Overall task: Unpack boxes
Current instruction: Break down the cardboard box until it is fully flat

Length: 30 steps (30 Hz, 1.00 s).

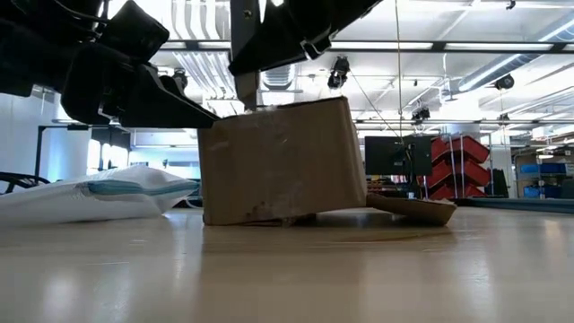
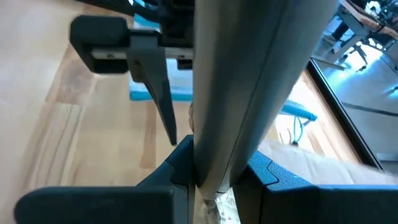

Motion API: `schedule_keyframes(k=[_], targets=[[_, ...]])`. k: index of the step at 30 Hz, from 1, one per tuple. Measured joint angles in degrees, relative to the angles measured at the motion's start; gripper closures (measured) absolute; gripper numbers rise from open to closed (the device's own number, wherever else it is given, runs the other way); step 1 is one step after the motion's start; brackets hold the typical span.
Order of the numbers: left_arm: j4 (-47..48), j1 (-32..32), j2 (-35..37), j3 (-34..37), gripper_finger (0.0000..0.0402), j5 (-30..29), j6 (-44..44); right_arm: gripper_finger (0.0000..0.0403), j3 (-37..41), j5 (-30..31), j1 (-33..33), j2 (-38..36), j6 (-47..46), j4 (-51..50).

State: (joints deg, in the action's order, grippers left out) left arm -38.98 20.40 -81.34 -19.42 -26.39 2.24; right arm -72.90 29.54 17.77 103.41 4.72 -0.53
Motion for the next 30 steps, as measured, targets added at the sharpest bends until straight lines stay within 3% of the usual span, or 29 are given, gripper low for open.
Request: schedule_keyframes(k=[18, 23, 30], targets=[[1.7, 0.0, 0.1, 0.0, 0.0223, -0.3, -0.2, 0.0353, 1.0, 3.5, 4.1, -6.1, -6.3, -13.1], [1.0, 0.0, 0.0, 0.1, 0.0232, -0.3, 0.0, 0.0353, 1.0, 2.9, 4.4, -7.4, -5.4, -10.2], [0.0, 0.0, 0.0, -0.3, 0.0239, -0.2, 1.5, 0.0353, 1.2, -2.8, 1.3, -4.0, 0.7, -1.3]])
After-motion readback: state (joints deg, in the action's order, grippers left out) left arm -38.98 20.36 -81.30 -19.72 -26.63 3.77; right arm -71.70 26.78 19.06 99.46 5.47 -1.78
